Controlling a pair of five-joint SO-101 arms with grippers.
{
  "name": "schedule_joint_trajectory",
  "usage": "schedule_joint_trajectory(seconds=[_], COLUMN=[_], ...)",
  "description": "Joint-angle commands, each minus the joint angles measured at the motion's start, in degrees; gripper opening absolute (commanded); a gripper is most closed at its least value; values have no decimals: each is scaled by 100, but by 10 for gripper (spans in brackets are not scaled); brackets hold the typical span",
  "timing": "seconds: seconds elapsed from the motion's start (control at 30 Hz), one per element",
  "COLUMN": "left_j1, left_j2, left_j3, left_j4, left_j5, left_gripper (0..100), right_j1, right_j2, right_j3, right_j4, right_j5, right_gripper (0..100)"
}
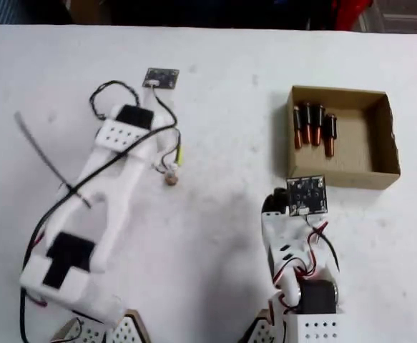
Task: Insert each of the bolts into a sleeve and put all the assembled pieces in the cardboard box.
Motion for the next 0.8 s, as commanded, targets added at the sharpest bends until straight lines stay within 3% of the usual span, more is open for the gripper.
schedule_joint_trajectory(seconds=[0.0,0.37,0.77], left_j1=[92,66,48], left_j2=[382,1886,2510], left_j3=[-607,-1635,-1908], left_j4=[35,35,0], left_j5=[114,141,141], left_gripper=[172,141,140], right_j1=[-4,-4,-4], right_j2=[-57,-57,-57], right_j3=[-35,-35,-35], right_j4=[-127,-119,-110], right_j5=[-35,-26,-26], right_gripper=[16,16,16])
